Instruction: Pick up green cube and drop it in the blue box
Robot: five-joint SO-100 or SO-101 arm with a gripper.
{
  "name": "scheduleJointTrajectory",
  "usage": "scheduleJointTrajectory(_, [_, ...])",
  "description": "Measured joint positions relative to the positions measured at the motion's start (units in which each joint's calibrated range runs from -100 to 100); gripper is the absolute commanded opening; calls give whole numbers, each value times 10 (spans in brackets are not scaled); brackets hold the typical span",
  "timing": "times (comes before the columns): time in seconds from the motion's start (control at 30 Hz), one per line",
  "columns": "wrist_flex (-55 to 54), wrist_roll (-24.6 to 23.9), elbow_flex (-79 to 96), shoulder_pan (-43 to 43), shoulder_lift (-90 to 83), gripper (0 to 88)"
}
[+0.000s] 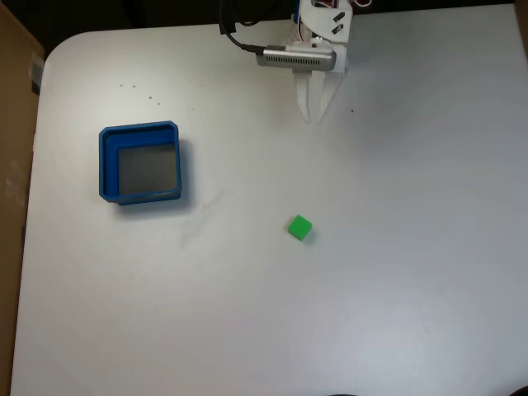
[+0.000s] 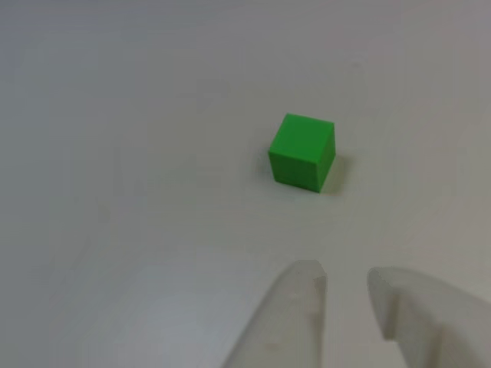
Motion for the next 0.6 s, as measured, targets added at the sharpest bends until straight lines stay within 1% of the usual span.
scheduleJointTrajectory(0.33, [0,0,-238,1,251,18])
scheduleJointTrajectory(0.6, [0,0,-376,1,408,18])
